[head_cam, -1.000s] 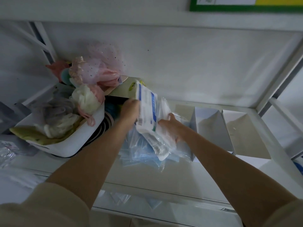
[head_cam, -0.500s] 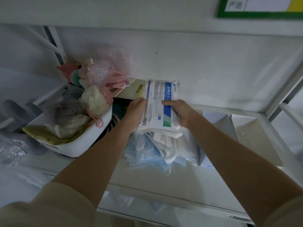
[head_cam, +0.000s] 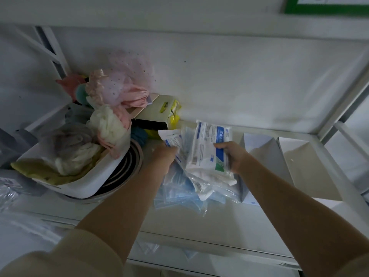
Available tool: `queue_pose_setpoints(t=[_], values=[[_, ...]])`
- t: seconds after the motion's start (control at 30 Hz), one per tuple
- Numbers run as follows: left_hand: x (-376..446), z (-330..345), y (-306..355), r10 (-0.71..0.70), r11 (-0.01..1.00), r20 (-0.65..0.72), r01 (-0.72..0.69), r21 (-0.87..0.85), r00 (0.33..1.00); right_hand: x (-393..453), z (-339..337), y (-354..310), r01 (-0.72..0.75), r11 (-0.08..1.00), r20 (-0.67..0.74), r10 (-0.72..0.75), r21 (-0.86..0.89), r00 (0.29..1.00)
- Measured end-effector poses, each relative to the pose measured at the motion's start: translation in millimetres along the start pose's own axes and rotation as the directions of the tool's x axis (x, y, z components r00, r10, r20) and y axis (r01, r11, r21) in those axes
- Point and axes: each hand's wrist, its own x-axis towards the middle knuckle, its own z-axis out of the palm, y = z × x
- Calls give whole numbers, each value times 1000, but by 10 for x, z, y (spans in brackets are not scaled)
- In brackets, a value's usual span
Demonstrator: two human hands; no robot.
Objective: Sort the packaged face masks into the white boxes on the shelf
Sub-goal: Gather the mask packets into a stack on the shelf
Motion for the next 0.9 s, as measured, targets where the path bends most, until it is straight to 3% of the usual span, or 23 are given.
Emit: queue_pose_setpoints(t=[0.1, 0.2, 0.27, 0.3, 0.37, 0.43, 0.5, 0.57, 0.67, 0.73, 0.8, 0.83, 0.9], values=[[-38, -115, 197, 137, 989, -251, -145, -15, 958, 5, -44, 63, -16, 1000, -6, 16, -11, 1000], [-56, -371, 493, 271, 954, -556, -295, 47, 786, 8, -62, 41, -9, 1000, -4, 9, 16, 1000], [-49, -557, 621, 363, 922, -640, -361, 140, 677, 16, -43, 5, 18, 999, -16, -17, 32, 1000], [-40, -621, 652, 373, 916, -648, -376, 142, 664, 12, -12, -21, 41, 999, -27, -40, 26, 999], [-37, -665, 687, 356, 908, -596, -416, 40, 720, 6, 73, -71, 114, 993, -61, -114, 5, 992], [-69, -604, 698, 337, 892, -430, -430, -139, 838, -14, 202, -118, 171, 985, -77, -169, 18, 983], [-141, -482, 681, 334, 905, -240, -382, -189, 911, -52, 349, -182, 177, 979, 34, -182, 102, 983], [-211, -366, 660, 300, 928, -156, -326, -181, 941, -111, 470, -279, 165, 975, 241, -197, 147, 950], [-255, -220, 674, 235, 930, 17, -219, -295, 972, -159, 603, -346, 267, 964, 367, -250, 4, 896], [-230, -202, 713, 195, 895, 139, -117, -431, 971, -156, 615, -346, 304, 948, 245, -274, -94, 930], [-140, -233, 638, 93, 863, 141, -9, -504, 986, -115, 532, -339, 285, 957, 94, -280, -48, 955], [-73, -239, 514, 45, 884, 132, 22, -467, 990, -109, 468, -330, 263, 965, 46, -263, 16, 964], [-3, -233, 265, -49, 973, 92, 68, -219, 995, -52, 289, -339, 222, 967, -24, -221, 125, 975]])
